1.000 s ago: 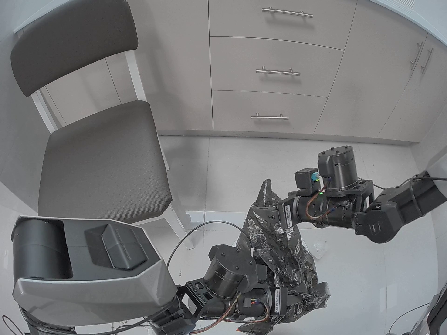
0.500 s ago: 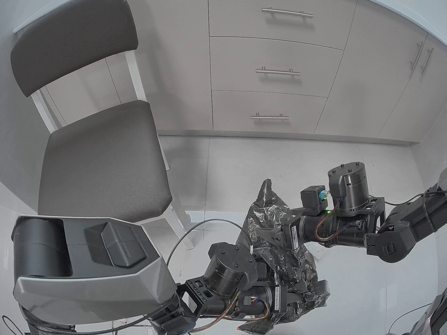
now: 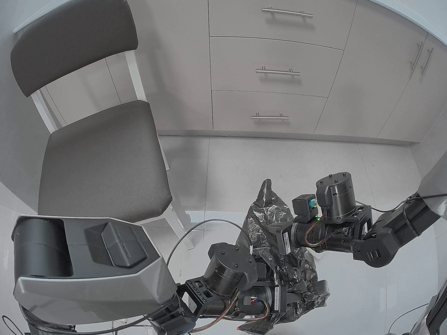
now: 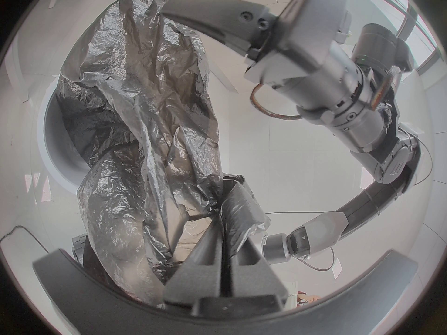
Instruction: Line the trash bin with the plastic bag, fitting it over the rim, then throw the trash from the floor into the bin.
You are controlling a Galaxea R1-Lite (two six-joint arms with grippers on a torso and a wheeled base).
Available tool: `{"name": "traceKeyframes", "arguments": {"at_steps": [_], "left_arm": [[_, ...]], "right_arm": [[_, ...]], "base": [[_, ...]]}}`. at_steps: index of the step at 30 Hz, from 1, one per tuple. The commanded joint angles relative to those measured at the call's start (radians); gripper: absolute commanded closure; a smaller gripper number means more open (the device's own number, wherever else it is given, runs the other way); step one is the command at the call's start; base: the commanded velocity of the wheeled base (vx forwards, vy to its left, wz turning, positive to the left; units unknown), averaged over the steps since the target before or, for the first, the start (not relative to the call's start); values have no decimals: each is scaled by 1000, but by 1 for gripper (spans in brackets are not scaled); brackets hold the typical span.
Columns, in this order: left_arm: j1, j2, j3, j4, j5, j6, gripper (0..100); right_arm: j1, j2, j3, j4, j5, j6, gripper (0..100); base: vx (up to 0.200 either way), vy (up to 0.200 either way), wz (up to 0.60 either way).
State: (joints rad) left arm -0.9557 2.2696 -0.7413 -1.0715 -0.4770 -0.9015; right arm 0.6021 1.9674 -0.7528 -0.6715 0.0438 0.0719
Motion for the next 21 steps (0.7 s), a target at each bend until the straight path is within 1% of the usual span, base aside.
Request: {"name": "traceKeyframes", "arguments": {"at_steps": [1,6,11,16,21], "left_arm": [[0,2,0,-1,1,0,100],[0,2,0,-2,1,0,100],[0,2,0,-2,1,1,100],[0,2,0,-2,1,1,100],[0,2,0,-2,3,1,100]], "right_arm": [[-10,47,-10,-3,-1,2,100],[-38,64,-26,-39,-9,0,100],[-59,54,-53,-42,-9,0,100],[-59,51,-83,-42,-10,2,100],[-59,76,-119,-42,-41,16,100]], "base": [[0,0,0],[0,0,0],[0,0,0],[0,0,0],[0,0,0]]}}
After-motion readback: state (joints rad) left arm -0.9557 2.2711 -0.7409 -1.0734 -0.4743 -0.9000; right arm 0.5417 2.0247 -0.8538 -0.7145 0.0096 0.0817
